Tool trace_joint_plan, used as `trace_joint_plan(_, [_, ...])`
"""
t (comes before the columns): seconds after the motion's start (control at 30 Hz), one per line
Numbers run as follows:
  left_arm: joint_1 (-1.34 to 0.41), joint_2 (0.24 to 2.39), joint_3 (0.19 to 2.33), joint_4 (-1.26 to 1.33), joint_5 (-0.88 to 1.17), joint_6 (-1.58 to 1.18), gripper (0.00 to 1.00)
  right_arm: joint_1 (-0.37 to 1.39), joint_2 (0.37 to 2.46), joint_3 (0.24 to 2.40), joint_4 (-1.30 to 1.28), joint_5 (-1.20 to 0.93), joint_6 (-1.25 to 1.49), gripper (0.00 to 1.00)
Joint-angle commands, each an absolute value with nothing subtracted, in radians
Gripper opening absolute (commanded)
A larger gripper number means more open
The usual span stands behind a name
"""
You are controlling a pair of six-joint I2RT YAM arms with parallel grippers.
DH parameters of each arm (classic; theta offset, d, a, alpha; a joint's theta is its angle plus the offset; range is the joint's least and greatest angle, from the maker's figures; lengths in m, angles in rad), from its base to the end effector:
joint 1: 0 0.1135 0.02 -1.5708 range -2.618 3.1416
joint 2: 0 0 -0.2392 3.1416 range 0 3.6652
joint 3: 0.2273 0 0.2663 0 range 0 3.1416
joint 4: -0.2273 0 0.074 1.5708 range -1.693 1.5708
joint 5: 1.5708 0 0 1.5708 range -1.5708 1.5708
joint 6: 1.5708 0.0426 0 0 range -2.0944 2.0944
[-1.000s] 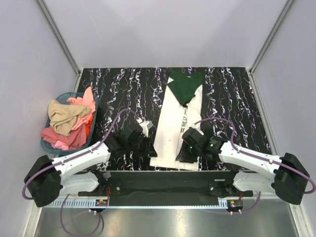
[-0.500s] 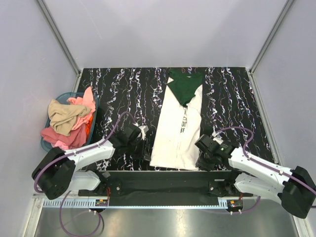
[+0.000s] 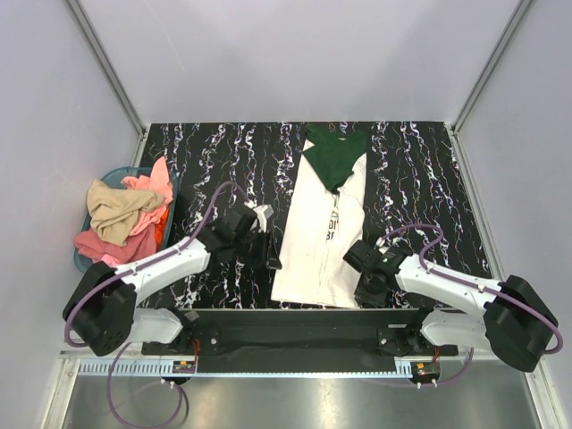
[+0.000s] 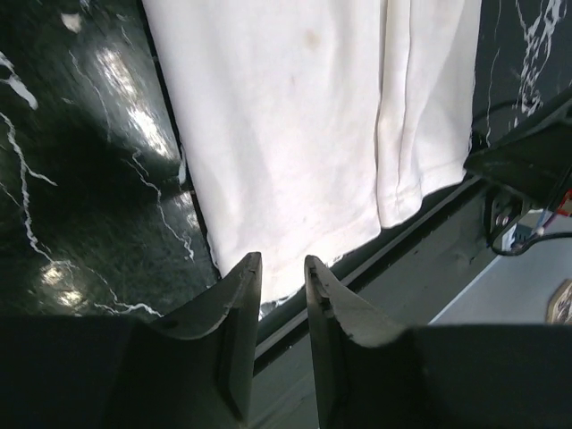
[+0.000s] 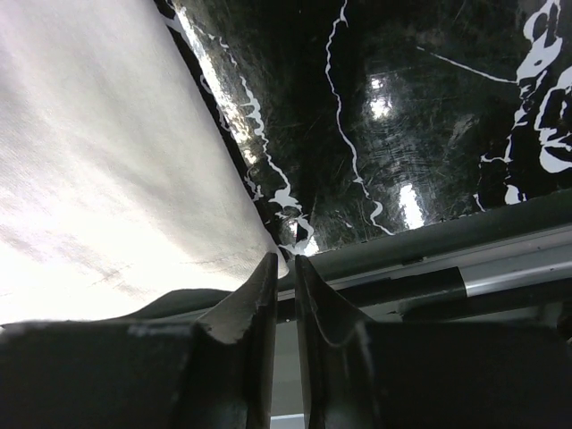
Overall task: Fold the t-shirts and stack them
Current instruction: Fold the tshirt
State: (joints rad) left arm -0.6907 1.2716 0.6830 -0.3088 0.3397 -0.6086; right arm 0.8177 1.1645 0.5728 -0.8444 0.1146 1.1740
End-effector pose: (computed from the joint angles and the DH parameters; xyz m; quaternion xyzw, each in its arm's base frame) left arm 0.1989 -0.1828 0.1587 0.0940 0.9272 -0.3240 0.1628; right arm 0.1334 0.1352 0.1231 0.1803 0.9796 0.0253 0.0845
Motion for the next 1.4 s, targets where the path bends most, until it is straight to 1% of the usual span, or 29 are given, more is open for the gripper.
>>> trace_joint_plan(0.0, [-0.634, 1.319, 0.762, -0.285, 0.367, -0.577, 0.31, 0.811, 1.183, 0.615, -0.861, 0.153, 1.146, 0.20])
trace_joint_plan(0.1, [-0.580, 1.400, 0.891, -0.281, 0.377, -0.517, 0.31, 0.810, 1.172, 0.621, -0.877, 0.129, 1.129, 0.20])
trace_joint_plan(0.13, [-0.572, 1.428, 0.932, -0.285, 0.374, -0.503, 0.31, 0.810, 1.163, 0.647, -0.894, 0.121, 1.121, 0.20])
trace_joint_plan(0.17, [-0.566, 1.460, 1.018, -0.293, 0.386, -0.489, 0.31, 0.810, 1.135, 0.672, -0.919, 0.117, 1.102, 0.20])
trace_joint_plan(0.23, [-0.560, 1.563, 1.098, -0.308, 0.403, -0.462, 0.27, 0.808, 1.108, 0.754, -0.977, 0.112, 1.077, 0.22])
trace_joint_plan(0.27, [-0.557, 1.595, 1.164, -0.322, 0.422, -0.459, 0.26, 0.780, 1.101, 0.787, -0.988, 0.107, 1.039, 0.25])
trace_joint_plan(0.3, [-0.555, 1.655, 1.189, -0.321, 0.432, -0.456, 0.23, 0.755, 1.109, 0.817, -0.995, 0.103, 1.011, 0.26])
trace_joint_plan(0.37, [-0.557, 1.707, 1.242, -0.311, 0.448, -0.456, 0.21, 0.677, 1.162, 0.897, -0.988, 0.127, 0.930, 0.27])
trace_joint_plan(0.43, [-0.555, 1.784, 1.265, -0.302, 0.465, -0.453, 0.20, 0.612, 1.212, 0.967, -0.925, 0.141, 0.849, 0.27])
trace_joint_plan(0.47, [-0.557, 1.808, 1.282, -0.296, 0.482, -0.451, 0.19, 0.574, 1.239, 0.992, -0.890, 0.135, 0.765, 0.27])
trace_joint_plan(0.5, [-0.555, 1.854, 1.287, -0.296, 0.488, -0.451, 0.18, 0.511, 1.302, 1.023, -0.858, 0.140, 0.737, 0.29])
trace_joint_plan(0.53, [-0.557, 1.871, 1.290, -0.296, 0.491, -0.449, 0.18, 0.482, 1.337, 1.111, -0.850, 0.153, 0.710, 0.30])
trace_joint_plan(0.6, [-0.555, 1.899, 1.286, -0.285, 0.473, -0.457, 0.18, 0.433, 1.446, 1.202, -0.794, 0.204, 0.631, 0.30])
trace_joint_plan(0.7, [-0.557, 1.925, 1.261, -0.255, 0.437, -0.495, 0.18, 0.353, 1.638, 1.458, -0.718, 0.155, 0.555, 0.29])
trace_joint_plan(0.83, [-0.555, 1.970, 1.255, -0.252, 0.417, -0.534, 0.18, 0.339, 1.921, 1.684, -0.707, 0.115, 0.543, 0.26])
trace_joint_plan(1.0, [-0.555, 1.973, 1.233, -0.249, 0.391, -0.552, 0.18, 0.333, 2.118, 1.903, -0.696, 0.124, 0.534, 0.25])
trace_joint_plan(1.13, [-0.554, 1.970, 1.221, -0.242, 0.382, -0.572, 0.18, 0.324, 2.224, 1.934, -0.693, 0.132, 0.519, 0.22])
trace_joint_plan(1.23, [-0.554, 1.968, 1.219, -0.239, 0.387, -0.575, 0.18, 0.324, 2.272, 1.911, -0.677, 0.107, 0.502, 0.21])
trace_joint_plan(1.37, [-0.554, 1.960, 1.218, -0.239, 0.387, -0.584, 0.18, 0.318, 2.304, 1.850, -0.676, 0.155, 0.497, 0.17])
